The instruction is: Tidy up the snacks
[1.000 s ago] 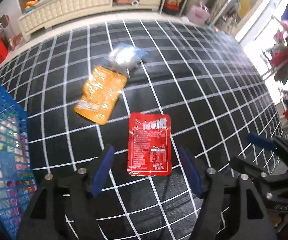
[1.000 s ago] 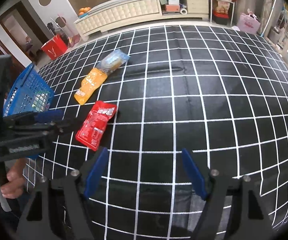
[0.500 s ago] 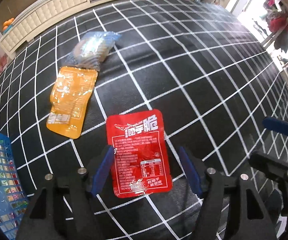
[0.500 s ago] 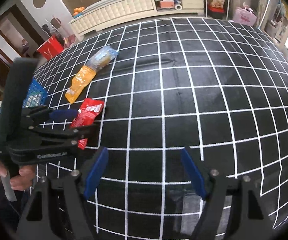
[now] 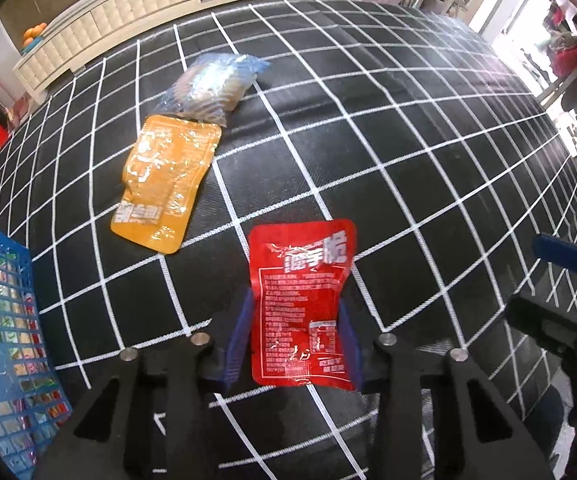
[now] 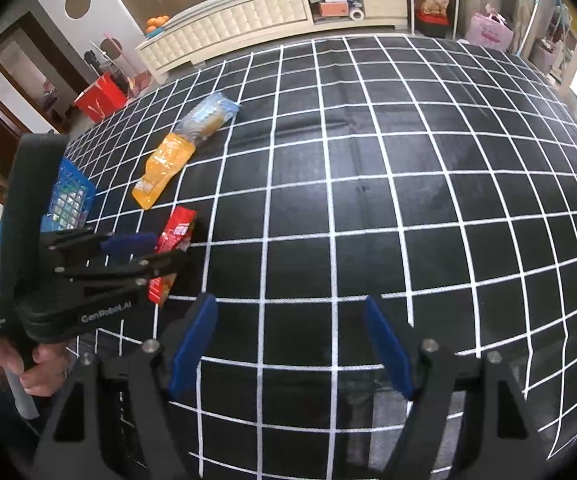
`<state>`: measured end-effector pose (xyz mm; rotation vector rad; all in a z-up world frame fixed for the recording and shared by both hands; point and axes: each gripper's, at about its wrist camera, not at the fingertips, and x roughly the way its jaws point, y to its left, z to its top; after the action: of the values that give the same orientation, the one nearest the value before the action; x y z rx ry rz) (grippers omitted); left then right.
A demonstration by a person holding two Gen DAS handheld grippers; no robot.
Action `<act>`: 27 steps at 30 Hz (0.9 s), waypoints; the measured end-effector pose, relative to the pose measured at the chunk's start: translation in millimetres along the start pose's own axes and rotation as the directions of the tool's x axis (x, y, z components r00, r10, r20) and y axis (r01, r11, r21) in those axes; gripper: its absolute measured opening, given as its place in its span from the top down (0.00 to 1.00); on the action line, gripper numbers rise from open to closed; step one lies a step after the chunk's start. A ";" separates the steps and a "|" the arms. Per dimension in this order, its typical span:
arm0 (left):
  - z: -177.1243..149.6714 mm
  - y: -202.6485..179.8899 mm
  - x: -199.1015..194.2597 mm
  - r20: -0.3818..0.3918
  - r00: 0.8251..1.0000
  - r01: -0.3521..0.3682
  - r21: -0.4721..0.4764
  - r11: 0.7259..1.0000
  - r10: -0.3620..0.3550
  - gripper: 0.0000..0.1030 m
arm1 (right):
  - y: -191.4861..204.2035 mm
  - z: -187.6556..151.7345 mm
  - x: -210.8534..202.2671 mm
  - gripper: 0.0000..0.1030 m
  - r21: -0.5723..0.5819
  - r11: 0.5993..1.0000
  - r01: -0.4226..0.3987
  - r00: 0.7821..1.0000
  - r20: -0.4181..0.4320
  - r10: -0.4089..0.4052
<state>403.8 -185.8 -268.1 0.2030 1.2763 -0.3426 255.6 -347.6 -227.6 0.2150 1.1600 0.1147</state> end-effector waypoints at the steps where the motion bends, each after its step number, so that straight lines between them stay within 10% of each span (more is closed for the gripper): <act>1: -6.0 0.8 -7.1 0.004 1.000 0.000 0.002 1.000 0.000 0.74 | 0.7 0.6 -1.5 0.23 0.000 1.000 0.001 1.000 0.002 -0.001; 12: -19.3 7.1 -65.9 0.096 0.994 0.053 0.036 0.998 -0.057 0.86 | 24.5 11.5 -20.0 0.23 -0.030 1.000 0.004 0.999 0.041 -0.003; 21: -44.4 41.9 -68.6 0.084 0.996 0.040 -0.054 0.998 -0.035 0.64 | 52.6 23.1 -13.2 0.23 -0.146 0.989 -0.003 0.999 0.032 0.008; 27: -74.1 71.5 -90.9 0.159 0.985 -0.025 -0.254 0.967 0.067 0.57 | 89.7 41.8 4.5 0.23 -0.491 0.869 -0.059 0.998 -0.004 0.065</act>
<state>340.3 -81.8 -204.7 -0.0124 1.1352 -0.1511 297.6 -263.9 -195.3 -0.2004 1.0747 0.4604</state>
